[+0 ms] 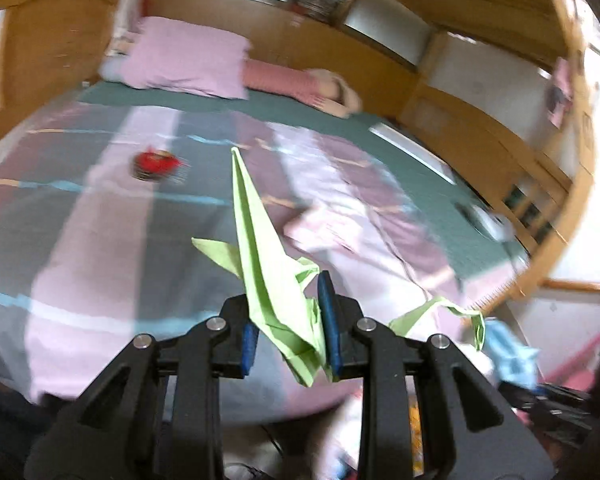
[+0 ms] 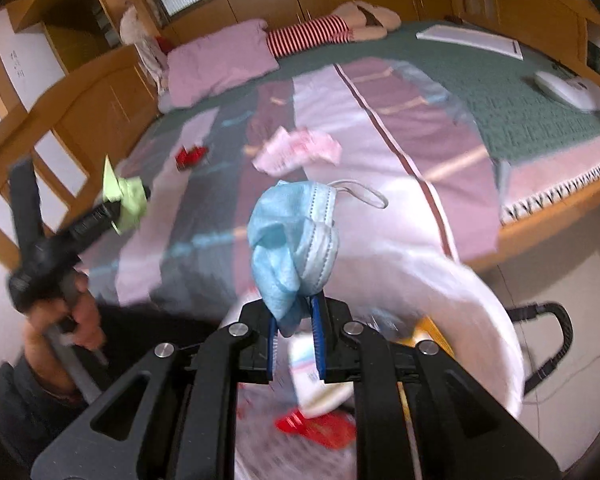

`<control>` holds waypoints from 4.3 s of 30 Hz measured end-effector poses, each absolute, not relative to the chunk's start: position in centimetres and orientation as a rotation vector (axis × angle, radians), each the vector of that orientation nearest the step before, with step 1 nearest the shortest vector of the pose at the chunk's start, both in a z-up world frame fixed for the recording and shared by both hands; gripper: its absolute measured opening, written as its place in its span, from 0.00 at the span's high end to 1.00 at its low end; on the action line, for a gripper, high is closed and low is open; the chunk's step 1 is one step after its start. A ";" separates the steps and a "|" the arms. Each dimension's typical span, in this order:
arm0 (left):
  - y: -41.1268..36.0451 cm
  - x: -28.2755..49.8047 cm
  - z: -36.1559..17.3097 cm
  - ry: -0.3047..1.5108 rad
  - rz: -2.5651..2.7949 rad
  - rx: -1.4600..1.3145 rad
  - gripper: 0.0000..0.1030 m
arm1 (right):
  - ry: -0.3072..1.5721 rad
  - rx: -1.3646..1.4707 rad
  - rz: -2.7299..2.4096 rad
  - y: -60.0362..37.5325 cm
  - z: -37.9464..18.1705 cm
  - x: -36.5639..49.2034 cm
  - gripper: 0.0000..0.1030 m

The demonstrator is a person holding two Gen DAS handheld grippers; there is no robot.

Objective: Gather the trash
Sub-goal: 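Carry the mask and crane over the bin and open both grippers, then grasp the pink tissue with the right gripper while the left grasps the red snack wrapper, then carry the tissue and wrapper over the bin and open both grippers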

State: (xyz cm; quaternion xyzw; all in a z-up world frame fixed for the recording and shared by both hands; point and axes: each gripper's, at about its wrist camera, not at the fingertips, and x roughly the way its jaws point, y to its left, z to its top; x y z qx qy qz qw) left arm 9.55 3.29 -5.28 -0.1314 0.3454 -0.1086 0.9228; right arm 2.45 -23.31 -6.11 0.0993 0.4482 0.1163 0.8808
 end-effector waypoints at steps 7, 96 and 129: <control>-2.5 6.7 -5.8 0.746 -0.330 -0.158 0.73 | 1.026 0.175 0.204 -25.9 -8.8 -0.5 0.65; 15.2 37.2 -12.6 0.855 0.176 -0.143 0.84 | 0.881 0.307 0.239 -23.4 -6.8 16.6 0.82; -7.6 0.3 -8.3 0.872 -0.390 0.091 0.82 | 0.840 0.145 0.166 -27.2 -2.5 -0.6 0.82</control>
